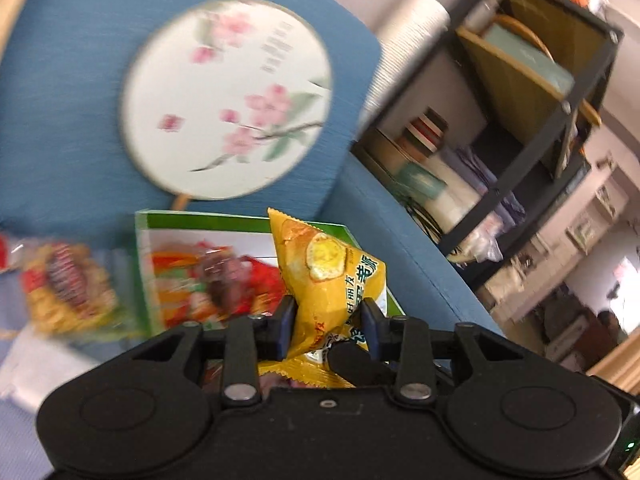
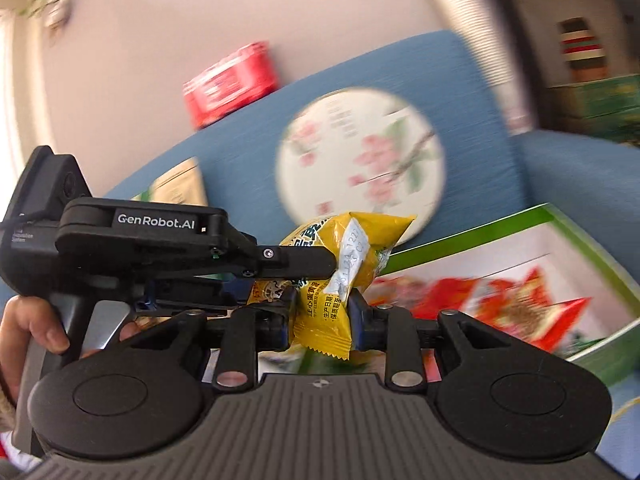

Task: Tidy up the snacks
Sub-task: 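Release both yellow packets into the green box with both tools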

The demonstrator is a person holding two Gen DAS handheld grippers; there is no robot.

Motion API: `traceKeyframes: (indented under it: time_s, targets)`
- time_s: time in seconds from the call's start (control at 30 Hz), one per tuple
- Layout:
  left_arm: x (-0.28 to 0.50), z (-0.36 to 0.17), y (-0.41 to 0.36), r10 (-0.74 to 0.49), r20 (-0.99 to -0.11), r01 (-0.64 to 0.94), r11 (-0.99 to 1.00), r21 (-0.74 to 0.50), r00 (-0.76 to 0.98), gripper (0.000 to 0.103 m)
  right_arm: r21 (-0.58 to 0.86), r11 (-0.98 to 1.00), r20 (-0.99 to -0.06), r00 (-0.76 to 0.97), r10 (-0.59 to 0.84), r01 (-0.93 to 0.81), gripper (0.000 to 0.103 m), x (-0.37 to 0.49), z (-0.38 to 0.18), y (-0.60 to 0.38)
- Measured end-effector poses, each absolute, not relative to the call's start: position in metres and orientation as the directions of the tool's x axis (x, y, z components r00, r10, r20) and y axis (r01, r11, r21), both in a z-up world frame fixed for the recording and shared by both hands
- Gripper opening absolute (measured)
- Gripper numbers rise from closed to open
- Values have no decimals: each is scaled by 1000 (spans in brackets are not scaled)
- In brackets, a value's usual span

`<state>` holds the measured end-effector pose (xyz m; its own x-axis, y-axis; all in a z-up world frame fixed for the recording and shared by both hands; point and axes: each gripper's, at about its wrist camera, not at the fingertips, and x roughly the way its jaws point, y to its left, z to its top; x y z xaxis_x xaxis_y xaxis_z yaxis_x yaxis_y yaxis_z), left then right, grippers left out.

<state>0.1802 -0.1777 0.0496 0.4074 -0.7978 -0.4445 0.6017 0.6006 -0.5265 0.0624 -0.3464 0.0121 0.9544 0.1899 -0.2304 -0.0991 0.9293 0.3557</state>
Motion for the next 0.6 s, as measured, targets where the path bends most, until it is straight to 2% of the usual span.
traceKeyframes:
  time_s: [0.33,0.37,0.4,0.43,0.47,0.5,0.6]
  targets:
    - [205,36,-264,-826,-457,636,553,-538,331,17,356,927,-248,968,-27,116,47,70,0,-401]
    - [206,33,-269,-819,-462,638,562,-526,341,21,343,930,-252,967,-43,131,47,74,-2,-403]
    - [208,30,-272,-801,-477,637,585,-501,361,34,311,936,-259,962,-84,165,45,80,-7,-404]
    - [209,27,-272,-781,-489,625,614,-482,390,42,270,938,-279,950,-140,217,47,86,-14,-404]
    - [209,23,-270,-761,-501,604,640,-476,412,61,244,934,-311,933,-179,261,50,91,-20,-404]
    - [209,20,-266,-756,-502,589,647,-483,419,64,239,928,-343,919,-196,287,56,96,-27,-406]
    - [203,17,-246,-752,-511,584,652,-483,416,66,257,925,-336,923,-185,279,57,95,-27,-403]
